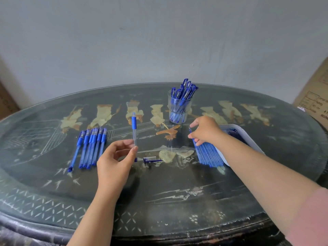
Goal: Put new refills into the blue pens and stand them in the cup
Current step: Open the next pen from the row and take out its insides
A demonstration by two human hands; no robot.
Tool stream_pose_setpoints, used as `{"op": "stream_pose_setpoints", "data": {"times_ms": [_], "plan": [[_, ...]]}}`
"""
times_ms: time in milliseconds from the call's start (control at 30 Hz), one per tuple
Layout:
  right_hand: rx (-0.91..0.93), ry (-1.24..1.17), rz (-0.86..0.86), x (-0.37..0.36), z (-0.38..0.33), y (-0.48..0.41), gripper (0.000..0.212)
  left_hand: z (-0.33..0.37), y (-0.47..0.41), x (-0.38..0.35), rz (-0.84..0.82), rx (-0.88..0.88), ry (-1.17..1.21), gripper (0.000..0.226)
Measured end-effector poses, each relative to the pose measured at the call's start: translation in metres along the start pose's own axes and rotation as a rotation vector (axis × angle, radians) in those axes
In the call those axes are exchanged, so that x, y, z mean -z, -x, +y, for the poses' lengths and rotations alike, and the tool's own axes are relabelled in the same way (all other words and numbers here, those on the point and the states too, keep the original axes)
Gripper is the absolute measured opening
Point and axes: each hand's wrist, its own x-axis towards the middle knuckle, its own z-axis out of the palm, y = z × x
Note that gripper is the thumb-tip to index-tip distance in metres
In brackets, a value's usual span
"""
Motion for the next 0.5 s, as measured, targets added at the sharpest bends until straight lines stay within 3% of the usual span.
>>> {"op": "stream_pose_setpoints", "data": {"times_ms": [500], "plan": [[0.049,0.183,0.032,-0.0058,0.006,0.0052,0.037,-0.0024,-0.0008,0.0,-0.024,0.009,-0.018,0.016]]}}
